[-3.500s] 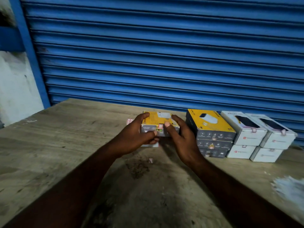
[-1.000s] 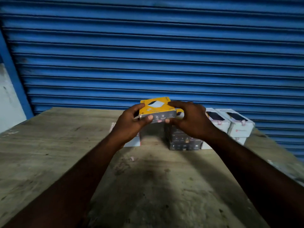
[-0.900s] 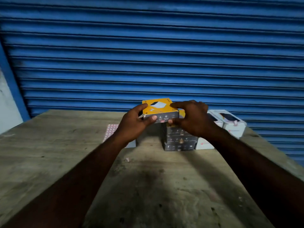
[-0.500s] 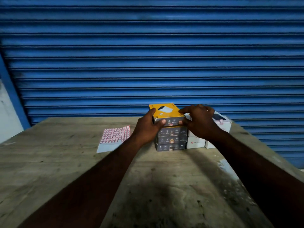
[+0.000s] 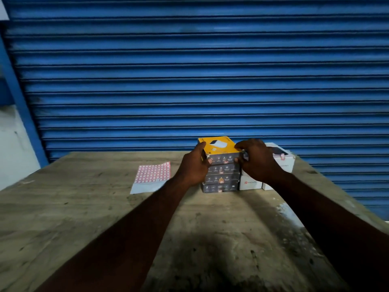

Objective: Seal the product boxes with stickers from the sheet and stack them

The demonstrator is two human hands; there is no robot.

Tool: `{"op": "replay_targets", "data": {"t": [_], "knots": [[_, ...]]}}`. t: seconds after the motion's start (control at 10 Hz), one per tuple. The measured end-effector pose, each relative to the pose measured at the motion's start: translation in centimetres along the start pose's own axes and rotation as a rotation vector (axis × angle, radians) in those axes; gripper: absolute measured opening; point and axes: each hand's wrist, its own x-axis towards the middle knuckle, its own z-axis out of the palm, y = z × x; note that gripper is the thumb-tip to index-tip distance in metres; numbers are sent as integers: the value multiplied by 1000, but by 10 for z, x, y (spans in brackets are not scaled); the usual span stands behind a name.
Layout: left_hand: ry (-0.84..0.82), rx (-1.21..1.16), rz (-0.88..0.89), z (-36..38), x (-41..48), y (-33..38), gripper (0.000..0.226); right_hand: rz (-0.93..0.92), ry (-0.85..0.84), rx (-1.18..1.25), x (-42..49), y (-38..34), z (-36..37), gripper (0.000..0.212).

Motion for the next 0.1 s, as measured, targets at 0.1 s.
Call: {"op": "replay_targets", "data": {"t": [0.1], "knots": [[53, -20, 10, -14, -3, -1, 58, 26, 30, -27, -4, -9, -2, 43]]}}
